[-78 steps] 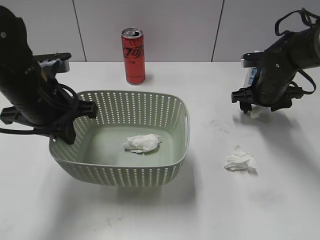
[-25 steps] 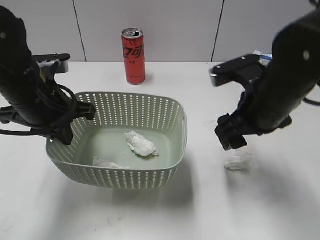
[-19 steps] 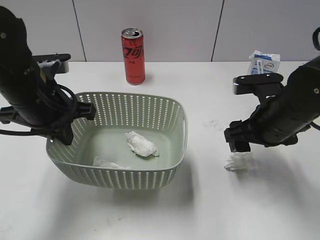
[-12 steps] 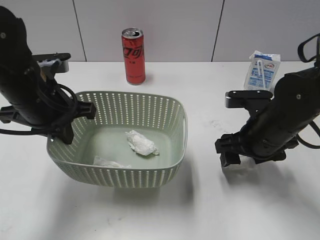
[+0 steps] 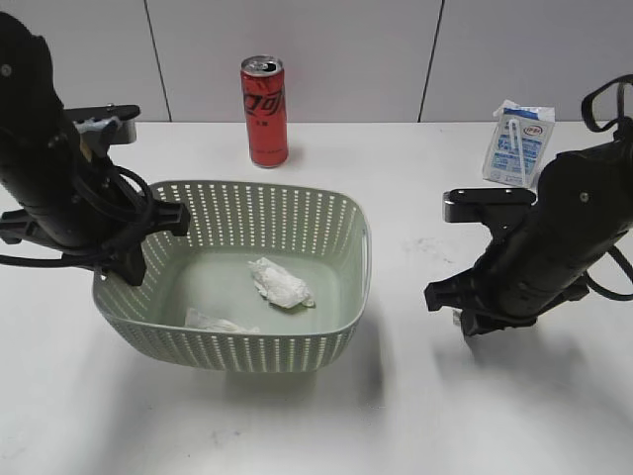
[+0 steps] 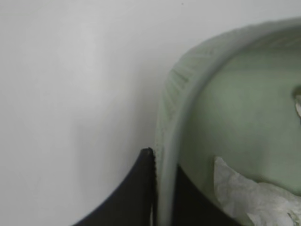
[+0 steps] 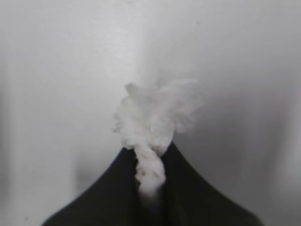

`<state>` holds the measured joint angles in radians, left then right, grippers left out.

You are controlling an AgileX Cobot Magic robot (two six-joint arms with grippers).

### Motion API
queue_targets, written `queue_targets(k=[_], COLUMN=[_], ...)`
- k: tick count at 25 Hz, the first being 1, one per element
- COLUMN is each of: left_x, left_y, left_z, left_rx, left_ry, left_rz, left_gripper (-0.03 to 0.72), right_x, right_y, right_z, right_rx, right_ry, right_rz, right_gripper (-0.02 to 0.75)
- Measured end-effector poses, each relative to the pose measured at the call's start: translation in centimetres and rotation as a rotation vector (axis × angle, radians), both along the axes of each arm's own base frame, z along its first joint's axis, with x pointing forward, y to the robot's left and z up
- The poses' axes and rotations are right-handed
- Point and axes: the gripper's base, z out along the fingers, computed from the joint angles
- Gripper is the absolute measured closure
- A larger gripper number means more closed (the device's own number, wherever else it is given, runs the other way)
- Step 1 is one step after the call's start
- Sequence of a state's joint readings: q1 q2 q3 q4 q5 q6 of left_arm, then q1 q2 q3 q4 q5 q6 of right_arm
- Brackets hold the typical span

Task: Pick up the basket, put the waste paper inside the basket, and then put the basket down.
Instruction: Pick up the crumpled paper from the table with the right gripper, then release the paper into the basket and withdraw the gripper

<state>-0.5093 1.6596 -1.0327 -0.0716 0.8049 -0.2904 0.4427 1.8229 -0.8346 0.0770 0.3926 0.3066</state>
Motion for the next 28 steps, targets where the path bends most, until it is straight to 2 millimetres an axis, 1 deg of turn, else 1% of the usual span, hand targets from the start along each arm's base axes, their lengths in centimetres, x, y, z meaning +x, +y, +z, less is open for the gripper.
queue_targets(k=[1,2,5,7,9,11,12,13,16,17,18,20,21,22,23,24,26,28], left_x=[0.0,0.0,0.0,0.0,0.0,0.1,0.1,0.2,0.2,0.2,0.2,0.2,0.2,0.2,0.2,0.2,0.2,0.2], left_y=[0.0,0.0,0.0,0.0,0.0,-0.1,-0.2,-0.2,-0.3,-0.3,-0.3,-0.3,-0.3,-0.3,-0.3,-0.3,-0.3,-0.3], left_z=[0.0,0.0,0.0,0.0,0.0,0.0,0.1,0.1,0.1,0.1,0.1,0.1,0.1,0.1,0.1,0.1,0.1,0.1], left_rx=[0.0,0.0,0.0,0.0,-0.003,-0.014,-0.02,-0.025,-0.032,-0.032,-0.032,-0.033,-0.033,-0.033,-0.034,-0.034,-0.034,-0.036], left_ry=[0.0,0.0,0.0,0.0,-0.003,-0.011,-0.013,-0.015,-0.018,-0.019,-0.019,-0.018,-0.018,-0.018,-0.018,-0.018,-0.019,-0.02], left_rz=[0.0,0.0,0.0,0.0,0.001,0.006,0.008,0.011,0.015,0.015,0.015,0.015,0.015,0.015,0.016,0.016,0.016,0.016], left_gripper=[0.687,0.687,0.687,0.687,0.687,0.687,0.687,0.687,0.687,0.687,0.687,0.687,0.687,0.687,0.687,0.687,0.687,0.687], right_x=[0.1,0.1,-0.1,-1.1,-2.8,-3.9,-4.4,-4.6,-4.9,-4.8,-4.8,-4.5,-4.3,-4.0,-3.8,-3.6,-3.3,-2.8], right_y=[0.0,0.1,0.7,1.7,2.9,3.9,4.6,5.2,7.4,8.1,8.6,9.8,10.2,10.6,10.9,11.1,11.4,11.3], right_z=[0.8,2.0,7.6,12.4,16.2,18.1,18.6,18.6,17.1,16.3,15.6,14.3,14.0,13.5,13.4,13.4,13.9,15.0], right_rx=[0.007,0.019,0.095,0.17,0.231,0.265,0.283,0.293,0.299,0.3,0.301,0.297,0.297,0.291,0.288,0.287,0.274,0.264], right_ry=[-0.02,-0.054,-0.226,-0.382,-0.528,-0.623,-0.652,-0.66,-0.638,-0.615,-0.592,-0.548,-0.538,-0.526,-0.516,-0.509,-0.499,-0.492], right_rz=[0.008,0.021,0.083,0.169,0.275,0.358,0.391,0.411,0.472,0.479,0.485,0.494,0.496,0.5,0.502,0.505,0.529,0.53], right_gripper=[0.706,0.715,0.717,0.717,0.719,0.722,0.722,0.722,0.713,0.682,0.629,0.4,0.267,0.197,0.159,0.15,0.159,0.165])
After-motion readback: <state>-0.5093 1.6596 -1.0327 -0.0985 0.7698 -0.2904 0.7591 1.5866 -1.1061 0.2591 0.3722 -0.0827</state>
